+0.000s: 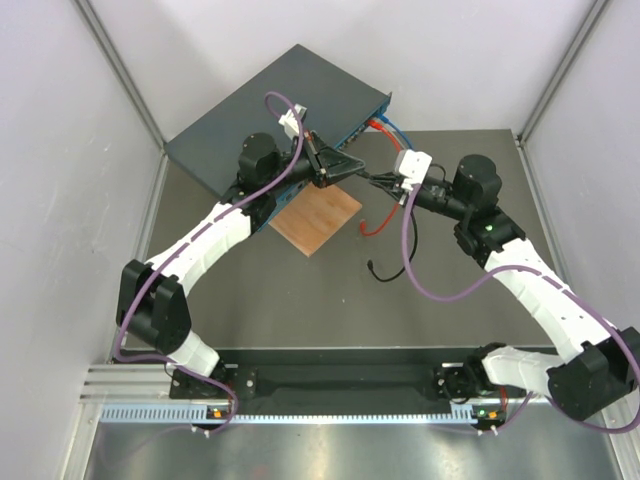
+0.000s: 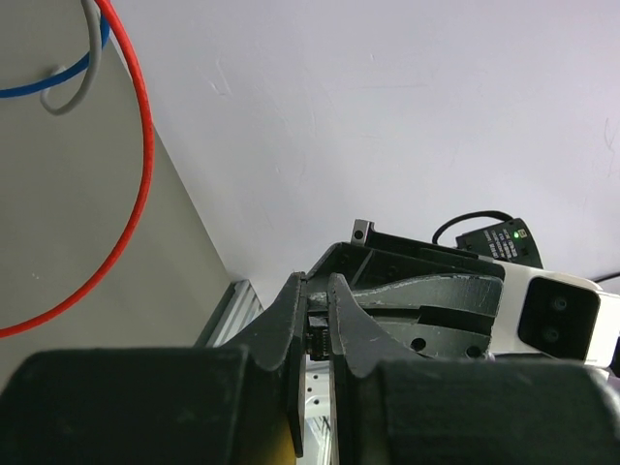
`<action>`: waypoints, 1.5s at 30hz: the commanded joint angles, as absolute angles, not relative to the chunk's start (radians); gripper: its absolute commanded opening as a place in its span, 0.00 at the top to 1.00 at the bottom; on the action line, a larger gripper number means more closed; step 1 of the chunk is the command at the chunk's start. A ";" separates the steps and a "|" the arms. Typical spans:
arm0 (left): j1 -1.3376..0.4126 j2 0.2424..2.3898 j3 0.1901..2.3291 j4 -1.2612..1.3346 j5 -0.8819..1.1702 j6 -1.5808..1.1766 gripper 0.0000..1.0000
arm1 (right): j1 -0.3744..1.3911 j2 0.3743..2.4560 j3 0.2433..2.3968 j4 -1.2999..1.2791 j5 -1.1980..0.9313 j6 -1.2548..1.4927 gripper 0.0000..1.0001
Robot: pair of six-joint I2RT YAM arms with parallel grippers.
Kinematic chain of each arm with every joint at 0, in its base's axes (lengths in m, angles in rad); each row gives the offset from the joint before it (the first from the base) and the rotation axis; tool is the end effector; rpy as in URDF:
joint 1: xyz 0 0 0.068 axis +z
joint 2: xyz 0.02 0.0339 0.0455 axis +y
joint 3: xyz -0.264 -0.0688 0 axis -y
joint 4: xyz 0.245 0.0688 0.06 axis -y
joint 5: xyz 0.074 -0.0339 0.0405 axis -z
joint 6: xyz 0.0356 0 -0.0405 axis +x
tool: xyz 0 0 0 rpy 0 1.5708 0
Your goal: Insert the plug into the switch port
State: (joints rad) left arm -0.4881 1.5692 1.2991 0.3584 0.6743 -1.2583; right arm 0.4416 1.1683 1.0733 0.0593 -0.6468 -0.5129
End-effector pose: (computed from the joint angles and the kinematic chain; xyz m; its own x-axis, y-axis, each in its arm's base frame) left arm 0.3191 -0.1946 0.3789 -0.8473 -0.3917 -0.3586 0.3556 0.0831 -0.9309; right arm 0.2336 0.1342 0.3892 0.4064 -0.2410 -0.8813 -0.7874 0.3969 -0.4717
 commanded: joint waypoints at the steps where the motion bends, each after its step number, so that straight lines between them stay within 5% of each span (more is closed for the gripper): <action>1: -0.485 1.552 1.296 0.407 0.677 -1.253 1.00 | 0.434 1.172 1.094 0.072 -0.649 -0.497 1.00; 2: -0.483 1.552 1.298 0.397 0.670 -1.249 0.94 | 0.431 1.178 1.107 0.054 -0.641 -0.488 1.00; 6: -0.445 1.555 1.321 0.373 0.655 -1.201 0.39 | 0.416 1.255 1.257 -0.163 -0.577 -0.489 1.00; 9: -0.401 1.554 1.365 0.364 0.658 -1.161 0.27 | 0.403 1.314 1.362 -0.295 -0.514 -0.488 1.00; 24: -0.364 1.459 1.532 -0.043 0.485 -0.522 0.19 | 0.367 1.593 1.787 -0.699 -0.292 -0.331 1.00; 35: -0.364 1.459 1.520 -0.104 0.448 -0.445 0.16 | 0.368 1.790 2.043 -0.811 -0.203 -0.244 1.00; 45: -0.364 1.451 1.496 -0.071 0.445 -0.466 0.16 | 0.385 1.825 2.054 -0.741 -0.183 -0.224 1.00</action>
